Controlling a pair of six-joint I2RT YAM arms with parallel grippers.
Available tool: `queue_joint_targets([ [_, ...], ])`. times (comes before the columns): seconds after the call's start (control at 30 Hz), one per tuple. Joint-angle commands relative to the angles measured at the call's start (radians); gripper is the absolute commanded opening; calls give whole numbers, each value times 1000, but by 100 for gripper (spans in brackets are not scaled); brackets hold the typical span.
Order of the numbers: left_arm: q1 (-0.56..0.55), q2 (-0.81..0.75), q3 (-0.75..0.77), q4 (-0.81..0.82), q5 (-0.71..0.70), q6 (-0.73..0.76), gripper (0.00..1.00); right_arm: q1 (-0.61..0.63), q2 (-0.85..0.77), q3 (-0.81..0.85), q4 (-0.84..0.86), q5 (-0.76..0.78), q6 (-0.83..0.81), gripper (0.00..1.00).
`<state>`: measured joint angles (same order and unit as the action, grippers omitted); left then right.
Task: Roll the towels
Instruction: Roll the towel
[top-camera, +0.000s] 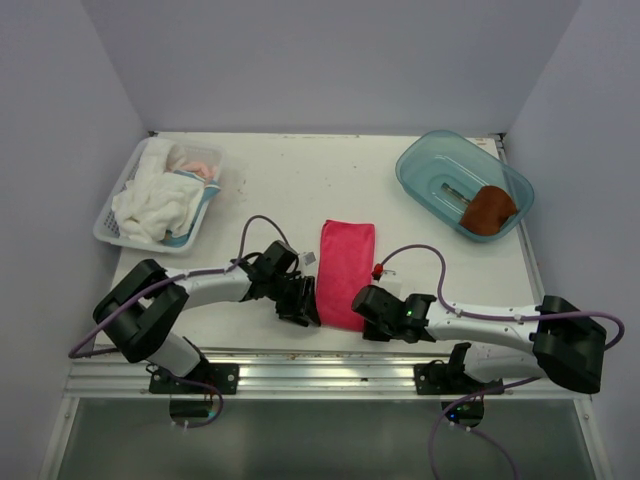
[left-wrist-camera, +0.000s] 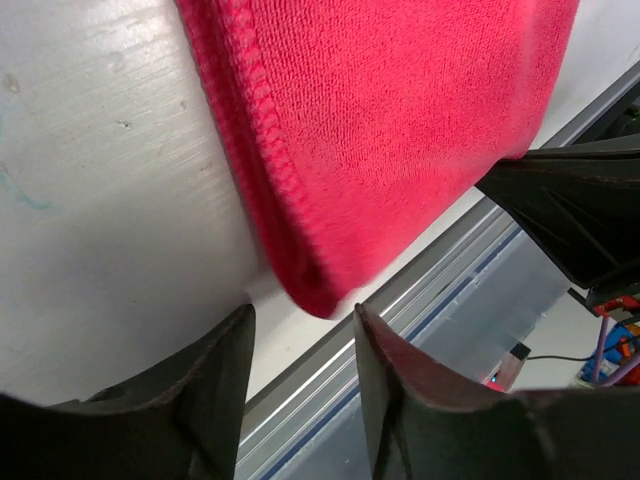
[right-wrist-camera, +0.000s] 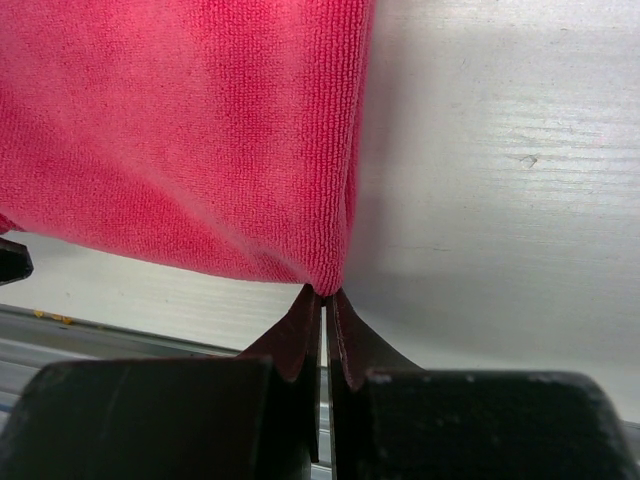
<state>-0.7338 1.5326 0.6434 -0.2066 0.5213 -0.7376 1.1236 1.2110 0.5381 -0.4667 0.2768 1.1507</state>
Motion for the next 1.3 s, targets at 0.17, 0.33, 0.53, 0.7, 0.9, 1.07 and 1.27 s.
queue_joint_targets([
  [0.17,-4,-32,15,35,-55,3,52,-4,18,33,-9,30,-5,0],
  [0.33,-7,-9,21,53,-34,3,42,-4,24,36,-9,32,-5,0],
  [0.53,-30,20,16,75,-30,-14,33,-4,22,40,-16,35,-5,0],
  [0.7,-30,24,28,87,-26,-29,5,-4,18,43,-30,45,-8,0],
  [0.9,-30,-22,54,92,-27,-54,0,-4,-37,77,-95,94,-31,0],
  [1.07,-30,-20,105,41,-27,-49,0,-5,-45,143,-150,136,-72,0],
  [1.27,-16,-12,186,-7,-30,-68,0,-38,-47,203,-179,174,-134,0],
])
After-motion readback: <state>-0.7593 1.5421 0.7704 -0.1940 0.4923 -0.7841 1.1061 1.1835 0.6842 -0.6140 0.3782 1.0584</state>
